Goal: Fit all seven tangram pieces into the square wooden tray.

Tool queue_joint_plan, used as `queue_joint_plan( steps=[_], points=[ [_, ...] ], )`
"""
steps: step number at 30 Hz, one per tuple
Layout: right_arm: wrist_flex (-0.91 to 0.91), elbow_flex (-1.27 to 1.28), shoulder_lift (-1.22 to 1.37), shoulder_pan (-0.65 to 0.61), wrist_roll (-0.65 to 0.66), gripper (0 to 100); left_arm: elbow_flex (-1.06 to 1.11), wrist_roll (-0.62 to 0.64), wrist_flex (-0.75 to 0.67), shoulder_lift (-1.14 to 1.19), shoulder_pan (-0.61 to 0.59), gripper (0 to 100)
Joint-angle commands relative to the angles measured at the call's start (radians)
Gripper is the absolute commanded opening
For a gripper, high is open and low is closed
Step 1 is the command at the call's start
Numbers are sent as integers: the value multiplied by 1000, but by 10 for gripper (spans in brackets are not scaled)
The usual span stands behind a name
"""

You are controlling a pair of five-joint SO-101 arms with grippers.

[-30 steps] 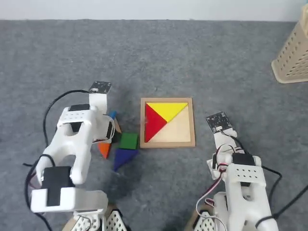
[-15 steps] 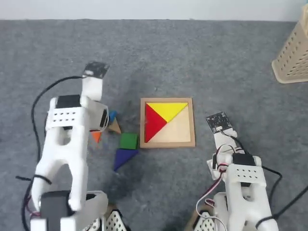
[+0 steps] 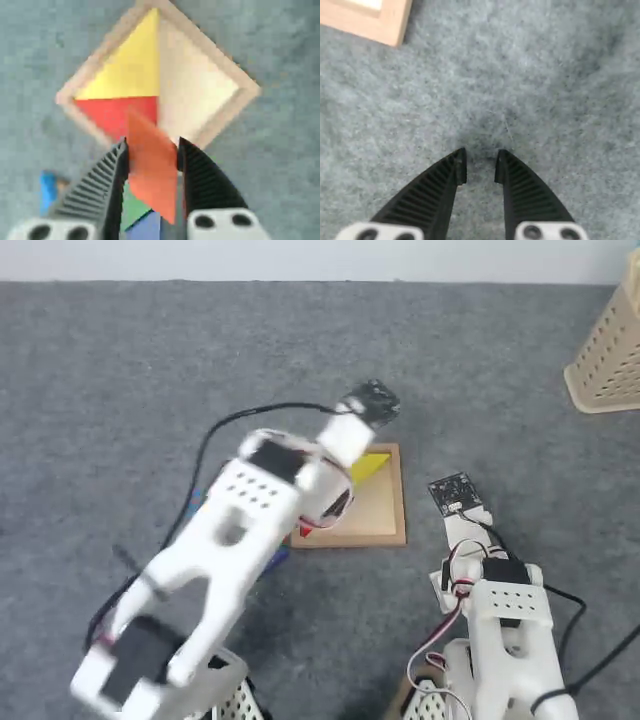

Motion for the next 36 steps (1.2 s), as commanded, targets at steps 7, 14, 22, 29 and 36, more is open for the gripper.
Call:
queue_joint_plan(
  steps=[7, 14, 22, 29, 36],
  points=[
    [-16, 0, -30, 21, 9, 103, -275, -184, -12, 390, 26, 17],
    [-18, 0, -30, 21, 9, 104, -275, -203, -37, 434, 35, 22],
    [-18, 0, -30, 21, 9, 104, -271, -198, -32, 427, 34, 122],
    [-18, 0, -30, 19, 9, 104, -292, -170, -32, 425, 34, 126],
    [-18, 0, -28, 19, 9, 104, -292, -152, -40, 431, 35, 129]
  ],
)
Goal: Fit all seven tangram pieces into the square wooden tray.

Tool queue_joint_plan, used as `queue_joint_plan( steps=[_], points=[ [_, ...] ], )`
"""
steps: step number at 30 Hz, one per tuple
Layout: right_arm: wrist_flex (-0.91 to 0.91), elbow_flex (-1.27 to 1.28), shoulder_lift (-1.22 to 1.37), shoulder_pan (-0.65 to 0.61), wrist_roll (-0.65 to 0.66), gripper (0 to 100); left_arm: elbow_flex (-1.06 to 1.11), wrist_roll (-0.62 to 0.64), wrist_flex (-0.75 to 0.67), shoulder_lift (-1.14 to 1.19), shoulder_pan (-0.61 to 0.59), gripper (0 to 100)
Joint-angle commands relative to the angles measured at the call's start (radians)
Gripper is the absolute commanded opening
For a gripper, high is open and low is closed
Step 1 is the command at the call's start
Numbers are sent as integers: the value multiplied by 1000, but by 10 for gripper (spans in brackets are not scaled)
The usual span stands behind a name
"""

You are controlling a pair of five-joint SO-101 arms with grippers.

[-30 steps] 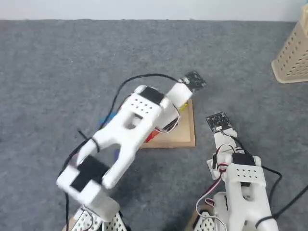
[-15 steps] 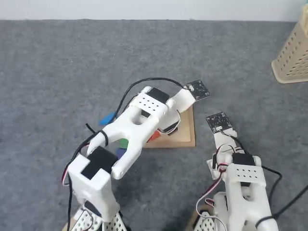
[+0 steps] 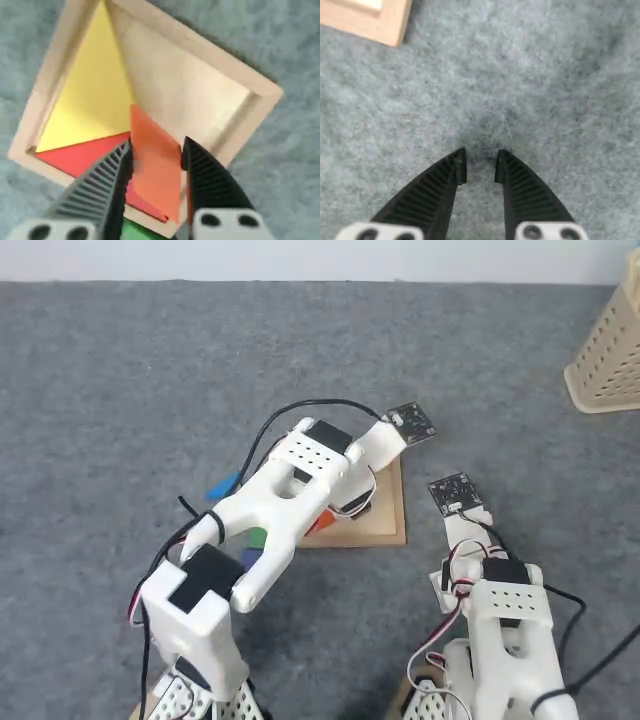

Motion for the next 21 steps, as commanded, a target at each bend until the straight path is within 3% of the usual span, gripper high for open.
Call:
queue_joint_plan(
  steps=[1, 9, 21],
  points=[
    [-18, 0, -28, 19, 9, 104, -45, 17, -21, -15, 5, 137],
    [-18, 0, -28, 19, 9, 104, -39, -31, -17, -11, 5, 163],
    [-19, 0, -28, 18, 9, 104, -41, 78, -87, -11, 0, 110]
  ],
)
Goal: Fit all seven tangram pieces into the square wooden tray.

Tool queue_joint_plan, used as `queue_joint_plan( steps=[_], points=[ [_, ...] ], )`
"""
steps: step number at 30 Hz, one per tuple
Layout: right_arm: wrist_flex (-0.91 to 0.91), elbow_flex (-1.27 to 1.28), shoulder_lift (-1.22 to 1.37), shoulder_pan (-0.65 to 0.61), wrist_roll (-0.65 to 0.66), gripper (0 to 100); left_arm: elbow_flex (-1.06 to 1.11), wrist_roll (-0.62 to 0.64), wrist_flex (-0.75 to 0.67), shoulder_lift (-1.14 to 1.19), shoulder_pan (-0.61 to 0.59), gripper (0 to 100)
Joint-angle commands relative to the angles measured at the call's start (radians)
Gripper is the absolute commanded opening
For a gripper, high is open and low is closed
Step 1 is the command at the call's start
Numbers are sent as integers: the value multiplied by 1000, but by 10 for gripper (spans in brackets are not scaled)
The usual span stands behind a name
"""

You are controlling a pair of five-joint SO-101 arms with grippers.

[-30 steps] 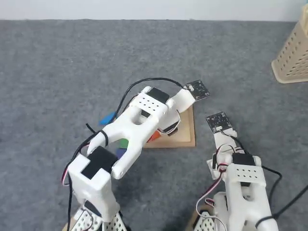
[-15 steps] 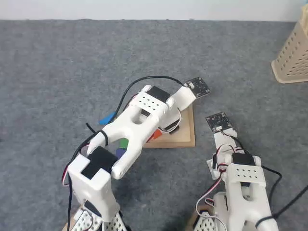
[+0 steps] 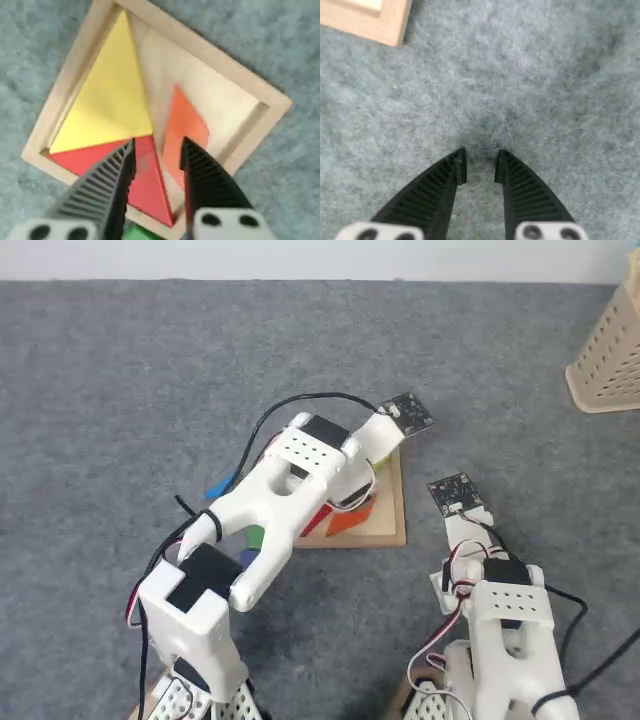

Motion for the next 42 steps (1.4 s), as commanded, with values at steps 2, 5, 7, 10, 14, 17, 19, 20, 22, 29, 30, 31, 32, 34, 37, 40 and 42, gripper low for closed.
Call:
queue_joint_plan(
  steps=[2, 5, 7, 10, 14, 17, 19, 20, 22, 29, 30, 31, 32, 34, 37, 40, 42],
  points=[
    [-19, 0, -28, 18, 9, 104, 1, 97, -123, -11, 15, 107],
    [-19, 0, -28, 18, 9, 104, 22, 169, -198, -11, 14, 108],
    [-19, 0, -28, 18, 9, 104, 24, 203, -218, -9, 12, 108],
    [-19, 0, -28, 18, 9, 103, 19, 213, -222, 21, 17, 108],
    [-19, 0, -28, 19, 9, 102, -31, 210, -195, 127, 20, 108],
    [-19, 0, -28, 19, 9, 102, -93, 175, -97, 147, 21, 108],
    [-19, 0, -28, 19, 9, 102, -94, 141, -63, 135, 35, 108],
    [-19, 0, -28, 19, 9, 102, -93, 130, -49, 126, 40, 108],
    [-19, 0, -28, 19, 9, 102, -79, 118, -32, 107, 43, 108],
    [-19, 0, -28, 19, 9, 102, -58, 135, -31, -14, 40, 107],
    [-19, 0, -28, 19, 9, 102, -48, 143, -32, -29, 41, 107],
    [-19, 0, -28, 19, 9, 102, -36, 144, -34, -41, 41, 107],
    [-19, 0, -28, 19, 9, 102, -21, 143, -37, -49, 43, 107],
    [-19, 0, -28, 19, 9, 102, 5, 143, -37, -46, 54, 107],
    [-19, 0, -28, 19, 9, 102, 35, 141, -37, -35, 87, 107],
    [-19, 0, -28, 19, 9, 102, 48, 141, -37, -25, 117, 107],
    [-19, 0, -28, 19, 9, 102, 51, 141, -34, -15, 120, 107]
  ],
)
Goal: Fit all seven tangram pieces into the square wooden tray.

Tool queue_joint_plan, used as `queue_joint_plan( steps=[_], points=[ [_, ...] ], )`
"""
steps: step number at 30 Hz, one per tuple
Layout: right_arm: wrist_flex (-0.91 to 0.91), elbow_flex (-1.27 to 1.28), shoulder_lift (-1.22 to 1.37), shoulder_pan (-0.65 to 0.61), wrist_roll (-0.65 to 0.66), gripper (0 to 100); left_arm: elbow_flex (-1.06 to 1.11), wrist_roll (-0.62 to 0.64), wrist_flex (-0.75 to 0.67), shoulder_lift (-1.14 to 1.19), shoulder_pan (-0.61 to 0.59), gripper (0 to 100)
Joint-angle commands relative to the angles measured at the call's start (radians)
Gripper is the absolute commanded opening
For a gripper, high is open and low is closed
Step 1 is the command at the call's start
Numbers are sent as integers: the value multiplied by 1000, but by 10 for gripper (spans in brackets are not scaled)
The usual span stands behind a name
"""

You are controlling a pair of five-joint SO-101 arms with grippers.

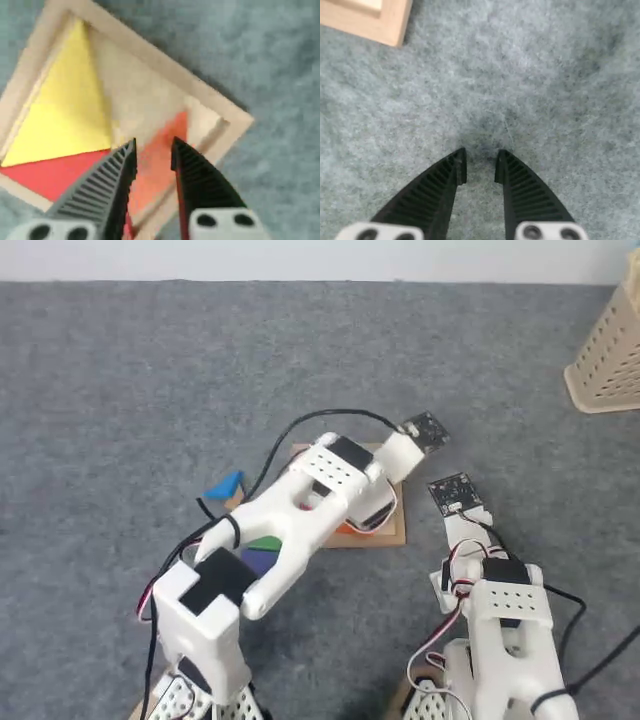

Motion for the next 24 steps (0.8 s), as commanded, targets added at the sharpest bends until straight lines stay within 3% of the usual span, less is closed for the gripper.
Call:
queue_joint_plan(
  steps=[1, 24],
  points=[
    [-19, 0, -28, 19, 9, 102, 1, 9, 9, -32, 12, 107],
    [-19, 0, -30, 19, 9, 102, 154, -66, 25, -129, -84, 83]
  ],
)
